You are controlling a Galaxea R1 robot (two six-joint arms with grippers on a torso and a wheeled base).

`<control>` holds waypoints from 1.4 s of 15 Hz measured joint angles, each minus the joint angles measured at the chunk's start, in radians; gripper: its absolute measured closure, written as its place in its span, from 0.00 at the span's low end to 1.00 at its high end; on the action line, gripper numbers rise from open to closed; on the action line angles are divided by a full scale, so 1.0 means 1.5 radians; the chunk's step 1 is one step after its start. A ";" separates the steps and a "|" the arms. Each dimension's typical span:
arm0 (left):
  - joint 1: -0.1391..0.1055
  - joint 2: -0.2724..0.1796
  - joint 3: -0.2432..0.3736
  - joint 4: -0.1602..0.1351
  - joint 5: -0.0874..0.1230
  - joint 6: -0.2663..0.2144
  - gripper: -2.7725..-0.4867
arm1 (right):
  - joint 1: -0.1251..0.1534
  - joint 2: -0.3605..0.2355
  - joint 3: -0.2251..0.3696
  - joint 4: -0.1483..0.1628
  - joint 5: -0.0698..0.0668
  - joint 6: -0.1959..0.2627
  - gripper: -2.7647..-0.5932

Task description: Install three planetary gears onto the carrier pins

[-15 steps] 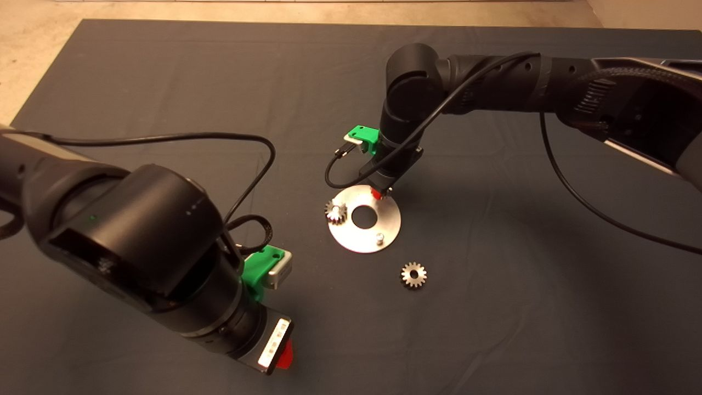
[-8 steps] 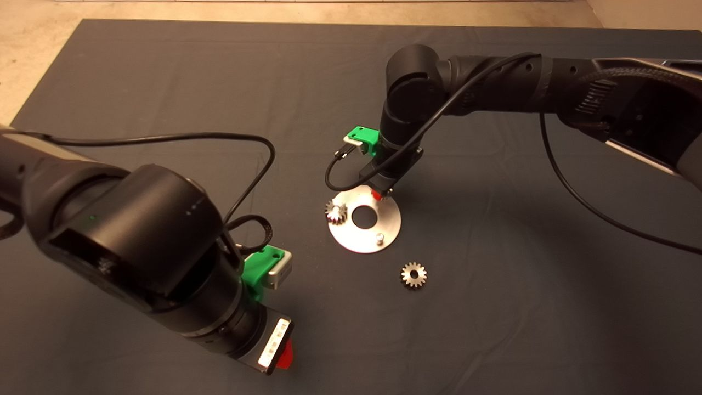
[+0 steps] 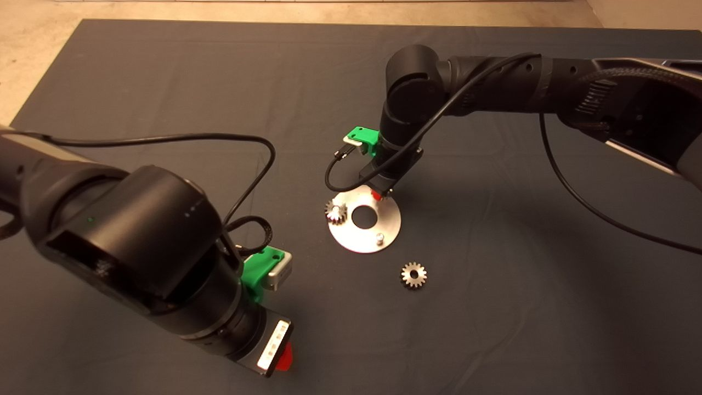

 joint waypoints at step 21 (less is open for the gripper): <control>0.000 0.000 0.013 -0.001 0.000 -0.010 0.32 | -0.004 0.000 0.000 -0.030 -0.002 0.000 0.74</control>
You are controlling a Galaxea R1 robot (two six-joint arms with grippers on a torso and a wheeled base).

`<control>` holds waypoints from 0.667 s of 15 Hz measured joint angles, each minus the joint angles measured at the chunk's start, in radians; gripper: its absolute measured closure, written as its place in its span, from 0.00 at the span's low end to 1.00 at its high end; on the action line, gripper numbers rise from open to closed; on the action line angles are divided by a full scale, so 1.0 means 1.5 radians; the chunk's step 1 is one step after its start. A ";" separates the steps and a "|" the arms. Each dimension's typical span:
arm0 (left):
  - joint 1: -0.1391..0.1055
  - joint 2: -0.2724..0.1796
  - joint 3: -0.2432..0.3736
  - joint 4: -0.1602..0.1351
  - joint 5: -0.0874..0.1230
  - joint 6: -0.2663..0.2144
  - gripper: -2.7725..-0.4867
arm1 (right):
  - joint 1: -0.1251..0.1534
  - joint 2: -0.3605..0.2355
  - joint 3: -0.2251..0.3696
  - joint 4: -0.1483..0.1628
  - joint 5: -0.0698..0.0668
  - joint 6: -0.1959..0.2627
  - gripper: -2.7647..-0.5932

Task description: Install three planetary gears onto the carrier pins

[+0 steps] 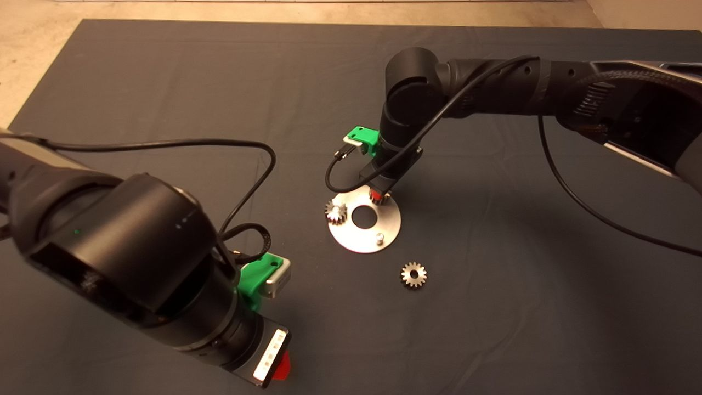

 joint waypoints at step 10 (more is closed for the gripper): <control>0.000 0.015 0.000 0.000 0.001 -0.001 0.32 | -0.006 -0.015 0.067 -0.003 0.000 0.032 0.54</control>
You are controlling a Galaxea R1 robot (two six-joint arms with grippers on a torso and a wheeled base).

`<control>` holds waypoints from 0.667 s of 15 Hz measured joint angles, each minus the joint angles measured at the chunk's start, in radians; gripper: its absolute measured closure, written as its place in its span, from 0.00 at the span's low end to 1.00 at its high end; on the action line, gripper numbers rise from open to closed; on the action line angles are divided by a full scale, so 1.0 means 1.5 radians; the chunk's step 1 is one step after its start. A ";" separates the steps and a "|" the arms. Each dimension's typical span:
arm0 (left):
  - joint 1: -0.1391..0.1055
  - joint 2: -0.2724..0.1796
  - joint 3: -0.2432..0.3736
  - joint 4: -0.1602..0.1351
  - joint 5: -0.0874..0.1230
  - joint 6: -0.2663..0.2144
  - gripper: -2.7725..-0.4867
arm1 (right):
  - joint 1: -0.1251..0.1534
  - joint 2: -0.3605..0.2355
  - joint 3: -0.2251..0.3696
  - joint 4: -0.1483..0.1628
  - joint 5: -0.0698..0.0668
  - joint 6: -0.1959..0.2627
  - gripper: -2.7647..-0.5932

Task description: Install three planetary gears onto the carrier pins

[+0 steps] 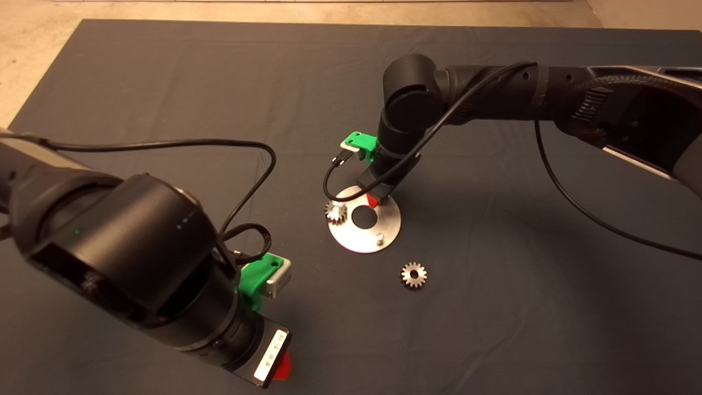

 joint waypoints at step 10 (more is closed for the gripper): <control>0.000 0.063 -0.008 0.000 0.000 -0.019 0.32 | 0.003 -0.142 0.291 0.030 -0.005 0.096 0.54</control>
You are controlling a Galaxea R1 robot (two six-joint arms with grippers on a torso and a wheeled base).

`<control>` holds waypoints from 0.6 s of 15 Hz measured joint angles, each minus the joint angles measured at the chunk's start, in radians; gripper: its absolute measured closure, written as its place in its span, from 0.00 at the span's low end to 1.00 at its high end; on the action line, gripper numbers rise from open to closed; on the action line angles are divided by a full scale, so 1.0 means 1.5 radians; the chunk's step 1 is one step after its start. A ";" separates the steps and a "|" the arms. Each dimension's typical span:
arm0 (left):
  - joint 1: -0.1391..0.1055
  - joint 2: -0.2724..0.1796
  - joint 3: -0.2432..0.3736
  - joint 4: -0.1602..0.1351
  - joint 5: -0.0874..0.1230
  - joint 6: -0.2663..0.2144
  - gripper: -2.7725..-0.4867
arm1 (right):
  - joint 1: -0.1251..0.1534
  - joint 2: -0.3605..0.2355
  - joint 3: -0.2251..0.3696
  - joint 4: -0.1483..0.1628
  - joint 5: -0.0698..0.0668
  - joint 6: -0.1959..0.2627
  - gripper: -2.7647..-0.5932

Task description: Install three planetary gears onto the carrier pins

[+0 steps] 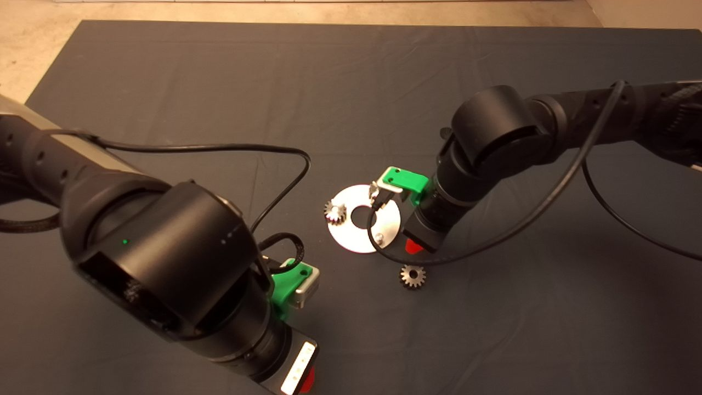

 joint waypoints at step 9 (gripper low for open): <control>0.000 -0.001 0.000 -0.003 0.000 0.000 0.32 | 0.000 -0.015 0.071 0.006 0.002 -0.017 0.54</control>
